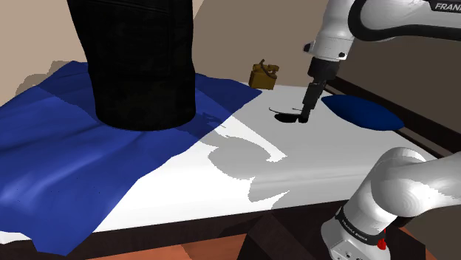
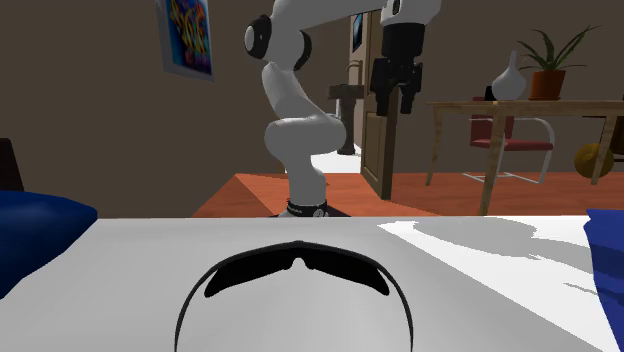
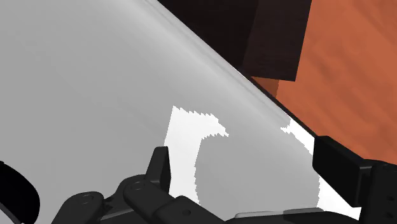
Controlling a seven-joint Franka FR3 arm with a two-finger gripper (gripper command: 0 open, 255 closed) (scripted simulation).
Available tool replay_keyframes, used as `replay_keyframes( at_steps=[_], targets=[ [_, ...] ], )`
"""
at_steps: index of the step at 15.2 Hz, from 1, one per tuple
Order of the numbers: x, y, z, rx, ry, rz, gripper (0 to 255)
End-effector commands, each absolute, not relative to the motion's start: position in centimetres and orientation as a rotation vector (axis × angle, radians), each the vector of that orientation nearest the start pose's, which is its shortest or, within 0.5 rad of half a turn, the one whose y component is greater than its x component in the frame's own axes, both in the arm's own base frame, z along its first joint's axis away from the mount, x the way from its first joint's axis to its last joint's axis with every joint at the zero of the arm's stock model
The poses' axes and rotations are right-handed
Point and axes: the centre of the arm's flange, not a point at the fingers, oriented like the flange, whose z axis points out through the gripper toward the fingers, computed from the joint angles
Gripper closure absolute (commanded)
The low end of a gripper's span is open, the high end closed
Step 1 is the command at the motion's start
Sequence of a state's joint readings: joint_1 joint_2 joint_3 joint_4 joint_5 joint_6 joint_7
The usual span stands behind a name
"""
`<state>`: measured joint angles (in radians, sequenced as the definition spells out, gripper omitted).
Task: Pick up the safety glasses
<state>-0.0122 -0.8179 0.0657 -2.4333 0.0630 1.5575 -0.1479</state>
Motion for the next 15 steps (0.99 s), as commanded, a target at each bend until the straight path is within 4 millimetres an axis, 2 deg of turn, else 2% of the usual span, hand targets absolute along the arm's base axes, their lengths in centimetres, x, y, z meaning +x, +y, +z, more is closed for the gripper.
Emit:
replay_keyframes(
  at_steps=[1,15],
  targets=[
    [29.4,2.7,56.2,-3.11,-0.278,0.09,0],
    [40.4,-10.8,49.1,-3.091,-0.273,0.114,0]
  ],
)
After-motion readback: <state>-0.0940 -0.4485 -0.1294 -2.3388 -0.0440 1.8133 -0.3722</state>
